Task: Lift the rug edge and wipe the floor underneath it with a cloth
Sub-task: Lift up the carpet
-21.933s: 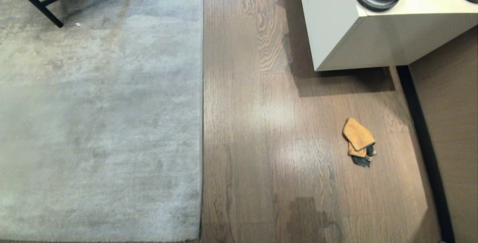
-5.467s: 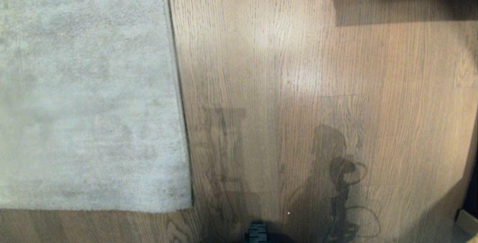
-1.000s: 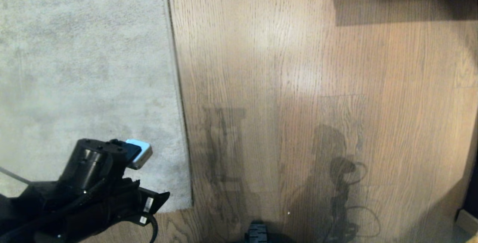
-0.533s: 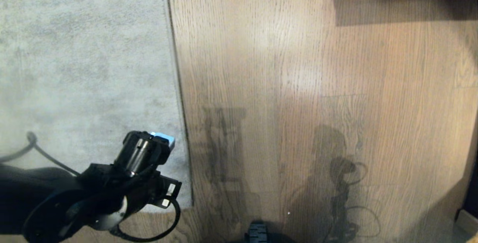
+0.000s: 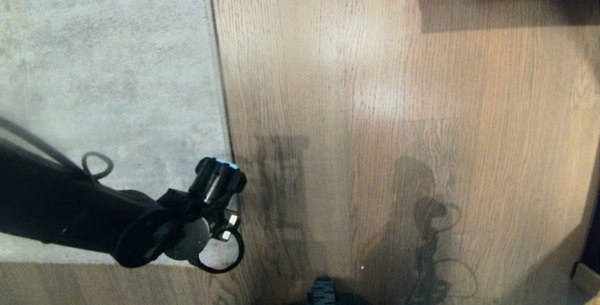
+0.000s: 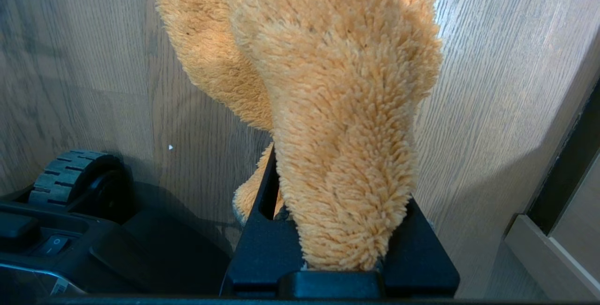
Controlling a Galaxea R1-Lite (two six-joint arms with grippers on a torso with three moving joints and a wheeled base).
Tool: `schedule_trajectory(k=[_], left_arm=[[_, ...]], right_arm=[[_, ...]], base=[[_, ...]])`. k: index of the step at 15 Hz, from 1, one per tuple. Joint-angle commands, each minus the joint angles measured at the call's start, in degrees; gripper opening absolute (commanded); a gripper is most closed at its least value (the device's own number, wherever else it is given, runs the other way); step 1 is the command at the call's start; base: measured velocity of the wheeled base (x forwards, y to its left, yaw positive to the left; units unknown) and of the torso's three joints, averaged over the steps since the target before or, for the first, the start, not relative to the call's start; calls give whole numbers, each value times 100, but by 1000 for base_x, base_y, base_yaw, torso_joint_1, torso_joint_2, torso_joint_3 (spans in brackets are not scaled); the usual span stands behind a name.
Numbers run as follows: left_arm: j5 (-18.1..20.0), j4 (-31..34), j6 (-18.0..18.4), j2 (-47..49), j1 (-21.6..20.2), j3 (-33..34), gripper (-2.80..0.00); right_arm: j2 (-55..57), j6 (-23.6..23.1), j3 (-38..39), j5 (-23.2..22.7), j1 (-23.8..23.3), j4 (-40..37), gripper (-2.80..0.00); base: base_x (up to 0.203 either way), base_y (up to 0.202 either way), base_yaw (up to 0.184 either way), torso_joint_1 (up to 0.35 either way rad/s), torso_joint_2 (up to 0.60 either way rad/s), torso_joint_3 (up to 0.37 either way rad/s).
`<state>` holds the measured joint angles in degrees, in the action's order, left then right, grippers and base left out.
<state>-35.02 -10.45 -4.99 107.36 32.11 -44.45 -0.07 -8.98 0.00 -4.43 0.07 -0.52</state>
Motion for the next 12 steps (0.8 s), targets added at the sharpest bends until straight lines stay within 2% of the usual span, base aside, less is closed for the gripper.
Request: schedule_trajectory(k=[1, 8, 12], left_arm=[[-39, -10, -2, 322, -20, -195, 0], [-579, -10, 38, 908, -38, -816, 0], [-740, -19, 50, 1163, -49, -1150, 0]], right_arm=[[7, -7, 0, -5, 1, 0, -280], [7, -8, 0, -5, 1, 0, -280], [7, -7, 0, -5, 1, 0, -280]], base=[[0, 0, 0, 0, 0, 0], [0, 0, 0, 0, 0, 0], [0, 0, 0, 0, 0, 0]])
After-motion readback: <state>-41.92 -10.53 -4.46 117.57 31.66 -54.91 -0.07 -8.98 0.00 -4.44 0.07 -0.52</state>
